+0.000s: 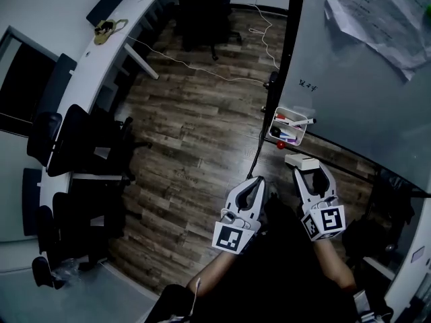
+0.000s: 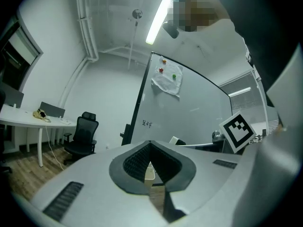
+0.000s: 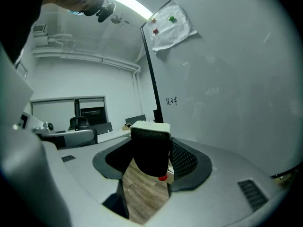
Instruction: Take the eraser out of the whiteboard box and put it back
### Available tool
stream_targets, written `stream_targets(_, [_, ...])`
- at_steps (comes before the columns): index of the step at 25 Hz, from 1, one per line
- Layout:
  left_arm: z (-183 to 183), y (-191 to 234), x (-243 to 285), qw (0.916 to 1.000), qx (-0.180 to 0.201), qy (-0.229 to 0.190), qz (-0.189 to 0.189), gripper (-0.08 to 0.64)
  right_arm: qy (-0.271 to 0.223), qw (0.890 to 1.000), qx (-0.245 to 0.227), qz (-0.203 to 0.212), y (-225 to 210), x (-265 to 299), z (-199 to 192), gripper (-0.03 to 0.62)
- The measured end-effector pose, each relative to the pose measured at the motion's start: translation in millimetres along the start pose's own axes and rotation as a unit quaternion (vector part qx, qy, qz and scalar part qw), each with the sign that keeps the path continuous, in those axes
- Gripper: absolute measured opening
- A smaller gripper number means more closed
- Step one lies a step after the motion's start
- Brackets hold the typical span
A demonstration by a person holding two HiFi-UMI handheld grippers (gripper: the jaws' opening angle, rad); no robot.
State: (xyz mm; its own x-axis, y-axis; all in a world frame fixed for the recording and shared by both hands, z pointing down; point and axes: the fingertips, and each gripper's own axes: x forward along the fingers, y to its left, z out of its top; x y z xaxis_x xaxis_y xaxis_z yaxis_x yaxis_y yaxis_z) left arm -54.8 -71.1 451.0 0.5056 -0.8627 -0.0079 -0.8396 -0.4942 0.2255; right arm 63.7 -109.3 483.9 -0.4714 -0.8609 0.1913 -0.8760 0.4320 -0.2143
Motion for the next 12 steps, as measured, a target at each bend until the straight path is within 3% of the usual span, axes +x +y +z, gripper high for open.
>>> stream_targets(12, [-16.7, 30.4, 52.5, 0.9988, -0.028, 0.027, 0.03, 0.006, 0.036, 0.999, 0.006, -0.004, -28.5, 69.3, -19.3, 0.249])
